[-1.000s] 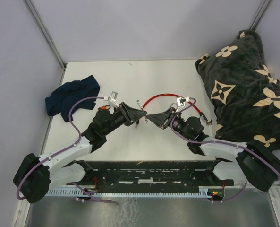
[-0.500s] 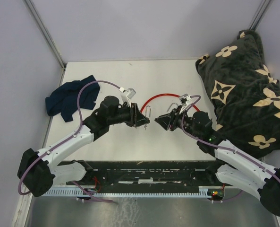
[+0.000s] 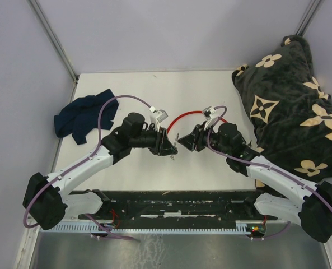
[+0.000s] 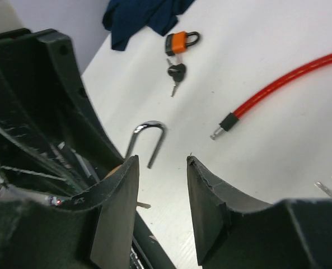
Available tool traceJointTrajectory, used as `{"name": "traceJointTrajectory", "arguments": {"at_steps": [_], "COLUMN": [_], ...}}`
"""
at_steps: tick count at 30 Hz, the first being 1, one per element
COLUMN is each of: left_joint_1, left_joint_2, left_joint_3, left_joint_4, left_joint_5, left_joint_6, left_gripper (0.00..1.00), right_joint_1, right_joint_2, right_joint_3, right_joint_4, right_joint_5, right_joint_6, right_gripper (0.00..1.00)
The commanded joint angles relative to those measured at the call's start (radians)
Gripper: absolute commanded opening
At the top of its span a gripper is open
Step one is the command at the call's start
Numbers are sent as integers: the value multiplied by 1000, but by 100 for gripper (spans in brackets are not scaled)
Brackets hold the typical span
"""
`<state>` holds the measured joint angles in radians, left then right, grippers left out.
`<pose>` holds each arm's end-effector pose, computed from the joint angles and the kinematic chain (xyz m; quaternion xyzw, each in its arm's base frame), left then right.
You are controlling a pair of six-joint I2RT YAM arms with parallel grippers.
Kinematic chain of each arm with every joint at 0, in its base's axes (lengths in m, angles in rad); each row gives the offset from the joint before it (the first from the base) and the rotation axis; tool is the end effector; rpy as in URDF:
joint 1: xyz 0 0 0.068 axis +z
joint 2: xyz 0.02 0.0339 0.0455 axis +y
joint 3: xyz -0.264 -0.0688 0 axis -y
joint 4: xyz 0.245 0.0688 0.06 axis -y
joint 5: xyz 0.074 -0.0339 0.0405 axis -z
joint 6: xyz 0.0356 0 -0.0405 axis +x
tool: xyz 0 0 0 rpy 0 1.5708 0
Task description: Unlock with the key
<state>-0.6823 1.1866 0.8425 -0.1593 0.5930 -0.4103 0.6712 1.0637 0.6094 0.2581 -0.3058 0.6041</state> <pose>0.1913 -0.1810 0.2821 0.2589 0.7956 -0.4677 0.2850 0.1845 0.1602 0.2696 -0.1222 0.7603 0.4679 0.4337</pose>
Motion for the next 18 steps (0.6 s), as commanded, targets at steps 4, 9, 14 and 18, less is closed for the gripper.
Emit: {"name": "traceJointTrajectory", "arguments": {"at_steps": [4,9,14,18], "left_joint_1": [0,-10,-35,-46], "left_joint_2": [100,229,400,550], "left_joint_3": [77,138,260,356], "left_joint_4": [-104,-148,-249,-292], "left_joint_5": [-179,-272,-413,-475], "left_joint_6": [14,-25,-20,-22], "left_gripper": [3,3,3,3], "right_joint_1": [-4,-3,-4,-4], "right_joint_2": [-70,-185,-339,-460], "right_joint_3": [-63,-129,-199,-265], "right_joint_4": [-66,-176,-228,-229], "right_joint_5": [327,509,677,772], "right_joint_6": [-66,-134,-186,-223], "right_gripper": [51,61,76,80]}}
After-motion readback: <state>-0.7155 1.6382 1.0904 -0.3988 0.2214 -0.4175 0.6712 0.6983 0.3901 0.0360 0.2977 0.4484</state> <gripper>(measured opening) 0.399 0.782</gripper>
